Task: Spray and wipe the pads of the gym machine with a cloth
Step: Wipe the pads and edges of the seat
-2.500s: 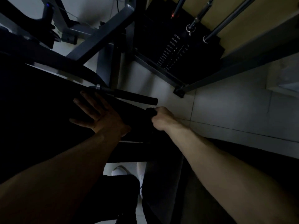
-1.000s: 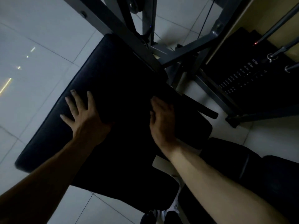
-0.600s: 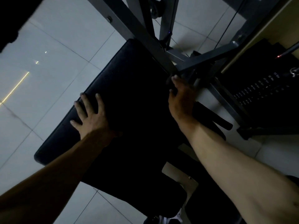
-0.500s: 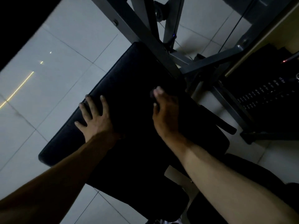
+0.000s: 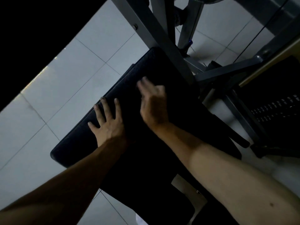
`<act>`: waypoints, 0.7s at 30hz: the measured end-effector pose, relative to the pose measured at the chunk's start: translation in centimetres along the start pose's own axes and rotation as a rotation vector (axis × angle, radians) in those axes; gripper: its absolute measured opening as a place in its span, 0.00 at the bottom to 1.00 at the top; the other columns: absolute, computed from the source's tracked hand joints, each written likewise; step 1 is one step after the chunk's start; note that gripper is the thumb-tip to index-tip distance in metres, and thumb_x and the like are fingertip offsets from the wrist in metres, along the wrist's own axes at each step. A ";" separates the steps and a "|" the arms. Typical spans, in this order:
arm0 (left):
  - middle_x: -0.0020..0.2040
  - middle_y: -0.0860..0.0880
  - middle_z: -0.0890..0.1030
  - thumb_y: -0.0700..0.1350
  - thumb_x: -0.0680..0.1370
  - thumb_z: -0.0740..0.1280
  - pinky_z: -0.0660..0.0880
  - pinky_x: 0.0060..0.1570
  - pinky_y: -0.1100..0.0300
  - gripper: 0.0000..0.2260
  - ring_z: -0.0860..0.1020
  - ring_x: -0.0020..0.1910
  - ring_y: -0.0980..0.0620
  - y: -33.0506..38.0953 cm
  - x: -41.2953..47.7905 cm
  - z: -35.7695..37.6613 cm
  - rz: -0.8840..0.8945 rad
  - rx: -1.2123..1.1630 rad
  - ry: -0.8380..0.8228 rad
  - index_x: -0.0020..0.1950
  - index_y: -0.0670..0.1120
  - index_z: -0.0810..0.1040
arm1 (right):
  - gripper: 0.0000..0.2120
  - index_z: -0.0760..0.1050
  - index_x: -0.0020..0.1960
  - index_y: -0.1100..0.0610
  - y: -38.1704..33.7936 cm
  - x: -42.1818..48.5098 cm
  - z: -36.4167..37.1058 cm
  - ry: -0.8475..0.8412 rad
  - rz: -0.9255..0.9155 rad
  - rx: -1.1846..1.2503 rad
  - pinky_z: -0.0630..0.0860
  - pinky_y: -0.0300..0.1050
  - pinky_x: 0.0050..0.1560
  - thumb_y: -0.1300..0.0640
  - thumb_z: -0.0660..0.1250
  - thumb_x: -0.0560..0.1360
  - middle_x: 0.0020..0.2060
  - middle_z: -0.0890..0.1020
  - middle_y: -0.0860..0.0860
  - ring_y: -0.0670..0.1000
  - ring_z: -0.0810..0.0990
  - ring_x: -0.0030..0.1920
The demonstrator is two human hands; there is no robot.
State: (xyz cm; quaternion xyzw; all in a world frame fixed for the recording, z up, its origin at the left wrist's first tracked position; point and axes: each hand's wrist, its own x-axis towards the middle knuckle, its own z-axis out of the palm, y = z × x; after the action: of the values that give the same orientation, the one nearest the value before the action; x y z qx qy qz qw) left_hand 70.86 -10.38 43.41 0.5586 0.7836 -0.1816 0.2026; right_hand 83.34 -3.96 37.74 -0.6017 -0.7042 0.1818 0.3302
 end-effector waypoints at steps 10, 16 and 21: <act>0.76 0.46 0.20 0.66 0.63 0.80 0.44 0.74 0.26 0.69 0.26 0.77 0.39 -0.3 0.1 0.2 0.027 -0.016 0.021 0.78 0.55 0.25 | 0.25 0.73 0.75 0.53 5.0 9.9 -2.3 0.058 0.203 -0.055 0.77 0.44 0.60 0.63 0.68 0.80 0.73 0.76 0.49 0.52 0.74 0.60; 0.82 0.51 0.33 0.59 0.66 0.81 0.46 0.78 0.37 0.66 0.35 0.81 0.48 -2.1 -0.8 -0.4 0.071 -0.173 0.089 0.81 0.49 0.29 | 0.24 0.76 0.73 0.55 -1.7 0.9 2.0 -0.081 -0.107 0.093 0.73 0.46 0.57 0.65 0.64 0.78 0.73 0.76 0.52 0.56 0.75 0.53; 0.79 0.41 0.67 0.33 0.76 0.70 0.62 0.78 0.49 0.35 0.66 0.78 0.43 -8.2 -5.1 1.5 0.118 -0.523 0.315 0.81 0.42 0.63 | 0.28 0.75 0.74 0.52 -6.9 -6.8 3.5 -0.301 -0.222 0.096 0.75 0.53 0.56 0.64 0.61 0.75 0.75 0.73 0.47 0.57 0.73 0.53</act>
State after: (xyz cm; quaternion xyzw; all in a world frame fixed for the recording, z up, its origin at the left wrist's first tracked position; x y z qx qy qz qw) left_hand 64.78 -17.84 45.26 0.5533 0.7918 0.1269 0.2254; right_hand 76.32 -11.51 38.03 -0.4697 -0.7984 0.2654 0.2675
